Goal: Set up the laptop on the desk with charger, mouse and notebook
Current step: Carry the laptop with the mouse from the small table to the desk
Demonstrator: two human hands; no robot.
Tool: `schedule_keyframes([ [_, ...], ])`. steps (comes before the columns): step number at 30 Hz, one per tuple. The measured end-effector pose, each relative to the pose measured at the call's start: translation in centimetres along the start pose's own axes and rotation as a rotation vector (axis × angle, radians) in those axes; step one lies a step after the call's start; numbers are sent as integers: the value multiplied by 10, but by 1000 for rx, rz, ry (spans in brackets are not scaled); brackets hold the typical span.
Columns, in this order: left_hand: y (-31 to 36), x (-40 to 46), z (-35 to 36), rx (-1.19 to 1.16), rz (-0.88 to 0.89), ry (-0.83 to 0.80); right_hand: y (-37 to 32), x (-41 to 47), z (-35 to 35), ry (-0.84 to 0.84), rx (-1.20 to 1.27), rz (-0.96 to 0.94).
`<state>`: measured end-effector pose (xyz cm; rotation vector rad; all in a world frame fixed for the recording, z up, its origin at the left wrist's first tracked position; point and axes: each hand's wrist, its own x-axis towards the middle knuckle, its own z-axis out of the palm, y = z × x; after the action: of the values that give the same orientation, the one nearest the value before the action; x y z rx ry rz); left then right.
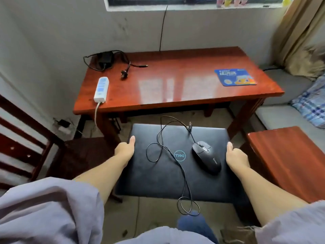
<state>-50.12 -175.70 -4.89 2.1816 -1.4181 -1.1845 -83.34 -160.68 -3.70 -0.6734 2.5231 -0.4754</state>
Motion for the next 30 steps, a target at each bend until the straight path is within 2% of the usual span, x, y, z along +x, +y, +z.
schedule_keyframes([
  [14, 233, 210, 96, -74, -77, 43, -187, 317, -48, -13, -80, -126],
  [21, 312, 312, 120, -51, -115, 59, -275, 442, -39, -35, -148, -144],
  [30, 386, 420, 132, 101, -104, 32, -345, 542, -13, -83, -184, -103],
])
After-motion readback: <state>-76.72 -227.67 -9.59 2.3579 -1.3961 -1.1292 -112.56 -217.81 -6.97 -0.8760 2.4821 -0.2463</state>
